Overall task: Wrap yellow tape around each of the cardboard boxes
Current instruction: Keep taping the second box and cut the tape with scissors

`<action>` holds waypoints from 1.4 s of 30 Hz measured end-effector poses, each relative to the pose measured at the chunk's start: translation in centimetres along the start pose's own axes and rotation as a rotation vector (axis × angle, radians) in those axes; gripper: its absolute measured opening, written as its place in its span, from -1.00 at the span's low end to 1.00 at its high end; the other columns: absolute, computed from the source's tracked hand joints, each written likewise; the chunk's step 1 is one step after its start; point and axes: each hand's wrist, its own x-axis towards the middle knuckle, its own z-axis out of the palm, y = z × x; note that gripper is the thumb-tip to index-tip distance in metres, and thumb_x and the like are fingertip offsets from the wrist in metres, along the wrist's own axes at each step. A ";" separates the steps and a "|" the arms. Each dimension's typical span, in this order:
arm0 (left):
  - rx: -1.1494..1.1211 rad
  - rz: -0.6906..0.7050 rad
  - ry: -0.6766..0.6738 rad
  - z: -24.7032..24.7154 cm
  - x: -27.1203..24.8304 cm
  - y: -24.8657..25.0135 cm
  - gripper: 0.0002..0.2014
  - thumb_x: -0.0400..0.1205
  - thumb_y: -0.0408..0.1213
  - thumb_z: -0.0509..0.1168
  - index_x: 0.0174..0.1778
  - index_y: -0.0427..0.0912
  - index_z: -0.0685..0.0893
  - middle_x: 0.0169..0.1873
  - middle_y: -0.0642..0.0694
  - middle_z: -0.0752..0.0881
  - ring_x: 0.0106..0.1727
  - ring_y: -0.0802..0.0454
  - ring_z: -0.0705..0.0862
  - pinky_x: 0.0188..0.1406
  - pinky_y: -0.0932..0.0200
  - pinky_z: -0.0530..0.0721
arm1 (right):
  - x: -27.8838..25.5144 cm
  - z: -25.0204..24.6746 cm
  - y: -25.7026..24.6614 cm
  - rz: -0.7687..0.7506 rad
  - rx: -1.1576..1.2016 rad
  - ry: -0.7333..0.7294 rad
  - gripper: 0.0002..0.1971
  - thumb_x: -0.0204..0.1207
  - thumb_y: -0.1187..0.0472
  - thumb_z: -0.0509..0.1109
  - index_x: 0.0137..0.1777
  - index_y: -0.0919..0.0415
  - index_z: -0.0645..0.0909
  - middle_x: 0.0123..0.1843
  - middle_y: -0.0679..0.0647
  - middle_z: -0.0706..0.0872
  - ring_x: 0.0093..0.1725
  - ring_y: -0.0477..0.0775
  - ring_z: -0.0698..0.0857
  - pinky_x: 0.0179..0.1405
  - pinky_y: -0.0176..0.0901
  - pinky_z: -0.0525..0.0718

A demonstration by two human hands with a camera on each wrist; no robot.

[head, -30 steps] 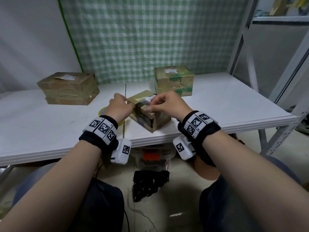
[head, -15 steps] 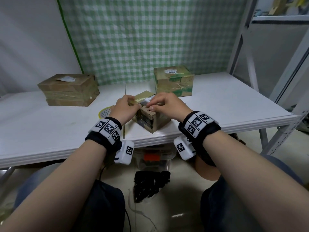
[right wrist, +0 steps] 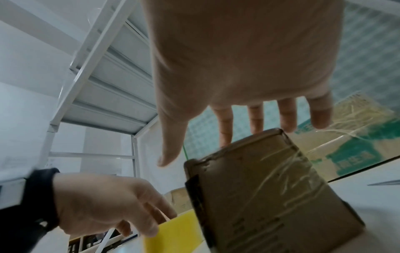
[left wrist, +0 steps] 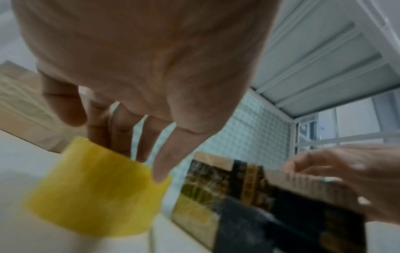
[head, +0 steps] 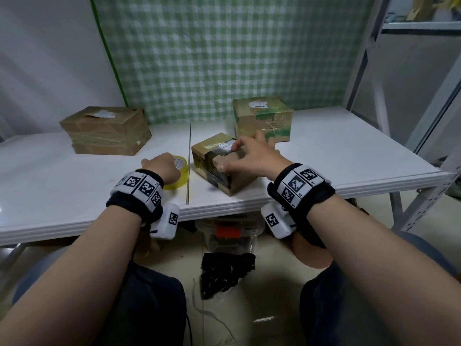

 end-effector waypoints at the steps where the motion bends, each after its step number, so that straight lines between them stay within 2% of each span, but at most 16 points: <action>1: 0.025 0.006 -0.017 0.2 0.0 -0.4 -0.60 0.73 -0.35 0.18 0.51 -0.24 0.53 0.47 -0.31 0.57 0.55 -0.37 0.38 0.51 -0.10 0.35 | -0.1 0.1 0.0 0.005 -0.026 -0.026 -0.37 0.25 -0.31 0.64 0.25 -0.11 0.56 0.28 -0.02 0.28 0.31 0.08 0.22 0.20 0.09 0.39; 5: 0.040 0.057 -0.002 0.6 0.2 -1.5 -0.74 0.55 -0.40 0.24 0.07 -0.11 0.75 0.15 -0.19 0.72 0.32 -0.31 0.57 0.36 -0.27 0.56 | 0.5 -0.3 0.6 -0.007 0.049 -0.008 -0.45 0.23 -0.10 0.70 0.20 -0.09 0.61 0.42 0.06 0.39 0.38 0.16 0.49 0.35 0.08 0.60; 7: -0.029 0.070 0.002 -0.1 -0.1 -1.5 -0.91 0.52 -0.38 0.32 -0.18 -0.12 0.71 -0.12 -0.14 0.69 0.09 -0.27 0.65 0.26 -0.20 0.59 | 0.6 -0.7 1.0 -0.016 0.074 -0.005 -0.49 0.29 -0.01 0.69 0.23 -0.08 0.63 0.43 0.04 0.49 0.33 0.11 0.57 0.17 -0.05 0.62; 9: -0.191 0.109 0.003 -1.1 -0.8 -1.2 -0.87 0.56 -0.35 0.39 -0.30 -0.12 0.63 -0.28 -0.15 0.60 -0.14 -0.19 0.59 -0.02 0.01 0.53 | 0.5 -1.1 1.4 -0.034 0.111 -0.014 -0.51 0.34 0.06 0.67 0.28 -0.07 0.64 0.40 0.01 0.56 0.25 0.05 0.63 -0.04 -0.19 0.61; 11: -0.431 0.134 -0.011 -2.1 -1.8 -1.0 -0.87 0.62 -0.24 0.46 -0.19 -0.13 0.65 -0.22 -0.17 0.59 -0.15 -0.12 0.54 -0.10 0.06 0.45 | 0.7 -1.2 1.7 -0.060 0.138 -0.020 -0.52 0.38 0.09 0.65 0.31 -0.04 0.65 0.39 0.00 0.58 0.23 0.03 0.64 -0.10 -0.26 0.58; 14: -0.683 0.146 -0.110 -3.4 -3.5 -0.8 -0.73 0.64 -0.11 0.48 0.02 -0.29 0.75 -0.11 -0.19 0.66 -0.10 -0.14 0.55 -0.15 0.04 0.44 | 1.0 -0.5 1.8 -0.127 0.131 0.051 -0.60 0.44 0.14 0.60 0.29 0.02 0.70 0.39 -0.01 0.60 0.31 0.01 0.61 0.17 -0.20 0.57; 17: -0.905 0.219 -0.184 -3.9 -5.6 0.0 -0.73 0.70 -0.19 0.40 0.07 -0.39 0.73 -0.06 -0.27 0.75 -0.14 -0.15 0.69 -0.07 0.00 0.60 | 1.4 0.4 1.6 -0.191 0.146 0.042 -0.65 0.51 0.20 0.59 0.29 0.06 0.72 0.40 -0.02 0.64 0.33 -0.04 0.61 0.16 -0.43 0.51; 20: -1.100 0.300 -0.302 -3.3 -7.4 1.4 -0.73 0.80 -0.25 0.23 0.20 -0.40 0.67 -0.12 -0.25 0.87 -0.14 -0.10 0.85 0.04 -0.08 0.77 | 1.5 0.4 0.8 -0.207 0.178 0.057 -0.73 0.68 0.16 0.43 0.34 0.16 0.72 0.40 0.06 0.65 0.34 -0.02 0.60 0.30 -0.26 0.50; 22: -1.169 0.339 -0.329 -2.7 -8.2 2.2 -0.71 0.83 -0.26 0.17 0.28 -0.42 0.62 -0.14 -0.29 0.87 -0.17 -0.13 0.85 0.01 -0.09 0.80 | 1.1 -0.4 -0.1 -0.194 0.234 0.155 -0.67 0.78 0.06 0.26 0.31 0.20 0.76 0.31 0.09 0.66 0.29 -0.08 0.64 0.19 -0.32 0.44; 24: -1.201 0.388 -0.327 -2.0 -8.9 3.1 -0.72 0.85 -0.27 0.13 0.28 -0.41 0.60 -0.11 -0.36 0.85 -0.22 -0.21 0.82 0.01 -0.14 0.80 | 0.4 -1.3 -0.9 -0.154 0.365 0.159 -0.56 0.77 -0.11 0.24 0.16 0.20 0.81 0.03 -0.06 0.72 -0.06 -0.34 0.68 -0.06 -0.38 0.50; 26: -1.217 0.447 -0.319 -1.6 -9.4 4.1 -0.72 0.86 -0.27 0.10 0.27 -0.38 0.62 -0.06 -0.41 0.83 -0.23 -0.26 0.80 0.02 -0.18 0.79 | -0.3 -1.8 -1.3 -0.125 0.392 0.094 -0.52 0.66 -0.24 0.34 0.02 0.18 0.85 -0.17 -0.07 0.75 -0.33 -0.28 0.60 -0.22 -0.28 0.50; 28: -1.232 0.466 -0.297 -1.2 -9.6 4.9 -0.68 0.87 -0.27 0.09 0.28 -0.44 0.63 -0.04 -0.46 0.82 -0.23 -0.29 0.80 -0.01 -0.24 0.83 | -0.7 -2.0 -1.3 -0.120 0.395 0.061 -0.62 0.58 -0.18 0.48 -0.04 0.16 0.87 -0.17 0.00 0.82 -0.37 -0.25 0.58 -0.31 -0.26 0.51; 31: -1.225 0.457 -0.282 -0.7 -9.5 5.8 -0.73 0.86 -0.29 0.11 0.14 -0.44 0.61 -0.08 -0.44 0.83 -0.24 -0.32 0.83 0.04 -0.38 0.80 | -0.8 -2.3 -1.0 -0.110 0.478 0.133 -0.77 0.55 0.02 0.58 -0.12 0.20 0.88 -0.13 0.02 0.87 -0.42 -0.35 0.59 -0.43 -0.45 0.50; 35: -1.143 0.474 -0.292 -0.2 -9.1 6.5 -0.69 0.84 -0.28 0.15 0.26 -0.52 0.58 -0.16 -0.30 0.86 -0.28 -0.26 0.84 -0.07 -0.17 0.81 | -0.7 -2.1 -0.5 -0.092 0.459 0.185 -0.74 0.57 0.12 0.57 -0.29 0.25 0.79 -0.66 -0.21 0.48 -0.66 -0.21 0.38 -0.61 -0.47 0.32; 38: -1.103 0.491 -0.301 -0.1 -9.2 7.0 -0.68 0.84 -0.27 0.14 0.27 -0.52 0.54 -0.22 -0.29 0.86 -0.28 -0.18 0.84 -0.19 -0.02 0.81 | -0.1 -1.9 -0.2 -0.107 0.377 0.229 -0.75 0.54 0.09 0.60 -0.25 0.26 0.81 -0.60 -0.21 0.56 -0.59 -0.25 0.46 -0.56 -0.46 0.37; 42: -1.092 0.449 -0.333 -0.3 -9.3 7.0 -0.71 0.84 -0.22 0.16 0.19 -0.44 0.57 -0.28 -0.31 0.84 -0.35 -0.11 0.82 -0.31 0.06 0.83 | 1.1 -1.7 -0.1 -0.152 0.249 0.308 -0.79 0.47 -0.02 0.62 -0.28 0.07 0.81 -0.31 -0.05 0.79 -0.28 -0.09 0.69 -0.23 -0.12 0.62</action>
